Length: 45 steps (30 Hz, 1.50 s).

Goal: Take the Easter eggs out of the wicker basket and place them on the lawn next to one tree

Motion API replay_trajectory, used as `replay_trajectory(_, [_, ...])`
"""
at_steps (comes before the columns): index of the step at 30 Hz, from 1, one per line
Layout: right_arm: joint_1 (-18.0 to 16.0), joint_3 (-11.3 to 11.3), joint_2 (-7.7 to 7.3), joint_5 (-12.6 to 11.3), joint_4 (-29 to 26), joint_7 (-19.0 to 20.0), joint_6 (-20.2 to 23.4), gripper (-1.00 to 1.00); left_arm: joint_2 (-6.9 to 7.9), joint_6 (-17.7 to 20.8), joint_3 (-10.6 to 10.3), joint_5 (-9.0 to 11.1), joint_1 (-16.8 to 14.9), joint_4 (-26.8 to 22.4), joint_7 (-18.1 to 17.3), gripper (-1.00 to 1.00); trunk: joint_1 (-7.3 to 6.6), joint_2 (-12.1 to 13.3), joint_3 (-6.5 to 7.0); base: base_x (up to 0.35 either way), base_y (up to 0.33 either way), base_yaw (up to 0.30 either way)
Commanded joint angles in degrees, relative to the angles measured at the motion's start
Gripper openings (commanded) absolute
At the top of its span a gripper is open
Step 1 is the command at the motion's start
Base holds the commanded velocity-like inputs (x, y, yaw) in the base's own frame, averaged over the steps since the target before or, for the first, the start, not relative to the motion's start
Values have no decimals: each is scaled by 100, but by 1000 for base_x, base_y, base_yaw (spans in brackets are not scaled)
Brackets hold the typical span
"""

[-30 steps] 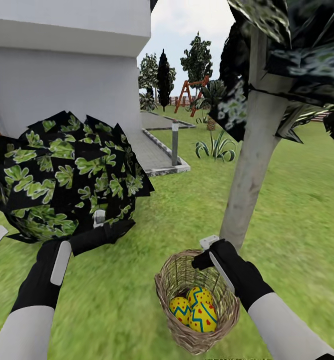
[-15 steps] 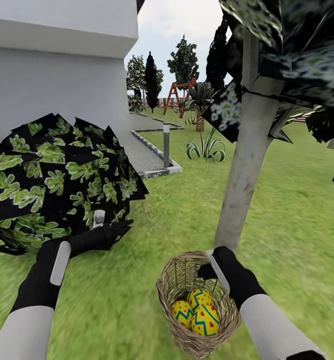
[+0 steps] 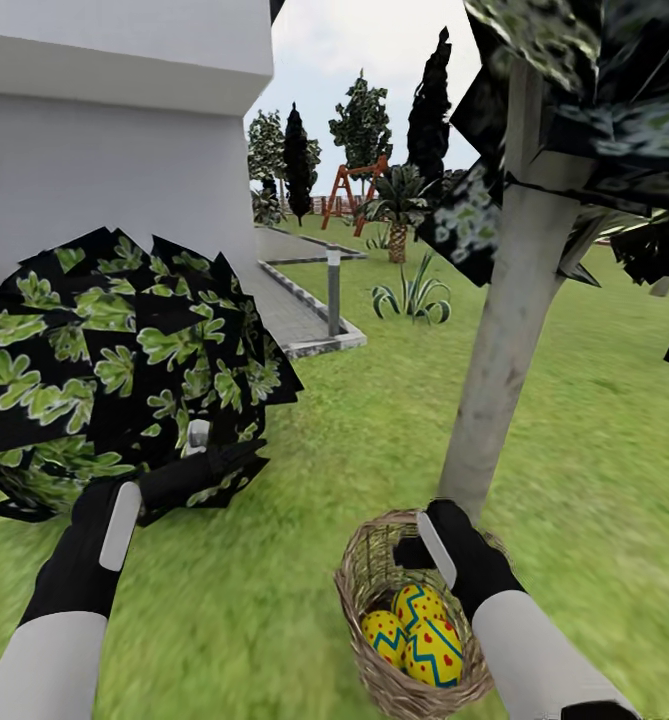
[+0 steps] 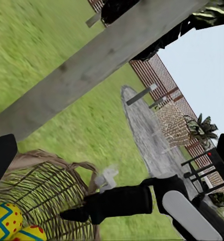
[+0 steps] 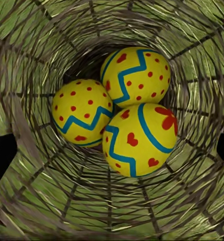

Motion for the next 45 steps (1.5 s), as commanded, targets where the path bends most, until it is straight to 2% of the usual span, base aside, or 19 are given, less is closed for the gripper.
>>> replay_trajectory(1, [-5,11,2,-63,240,-59,13,100,8,22,10,-7,-2,-1,-21,100,0,-2,-5,38,65,-91])
replay_trajectory(4, [-5,-11,-3,-64,326,-76,12,100,10,22,8,-21,-3,-2,-21,100,0,-2,-5,13,23,-32])
replay_trajectory(5, [-5,-248,-6,-58,350,-249,12,100,10,22,6,-27,0,2,-18,100,0,-2,-5,2,3,-4])
replay_trajectory(6, [-5,-353,-6,-61,355,-380,8,100,9,22,6,-26,-2,4,-17,100,0,-2,-5,1,1,-2])
replay_trajectory(9, [-5,-440,-5,-64,352,-519,-7,100,6,22,5,-26,3,5,-13,100,0,-2,-5,0,0,0])
replay_trajectory(17, [-5,-462,-6,-45,330,-500,-79,100,2,19,-3,-21,2,5,-13,100,0,-2,-5,0,0,0])
replay_trajectory(26, [-5,-482,-38,-67,383,-477,-152,100,-7,16,-3,-29,2,1,-13,100,198,-363,-167,0,0,0])
replay_trajectory(30, [-5,-490,-62,-65,658,-455,-176,100,-7,15,-3,-30,1,4,-13,100,286,-524,-239,0,0,0])
replay_trajectory(34, [-5,-504,-64,-64,753,-465,-508,100,-3,19,-3,-36,0,5,-13,100,374,-684,-311,0,0,0])
replay_trajectory(39, [-5,-518,-66,-60,754,-453,-580,100,1,16,-3,-38,2,5,-13,100,483,-885,-400,0,0,0])
replay_trajectory(43, [-5,-531,-63,-78,717,-403,-594,100,2,14,-3,-39,3,5,-13,100,483,-885,-400,0,0,0])
replay_trajectory(45, [-5,-567,-54,-245,717,-392,-600,100,2,13,-3,-39,1,5,-13,100,483,-885,-400,0,0,0])
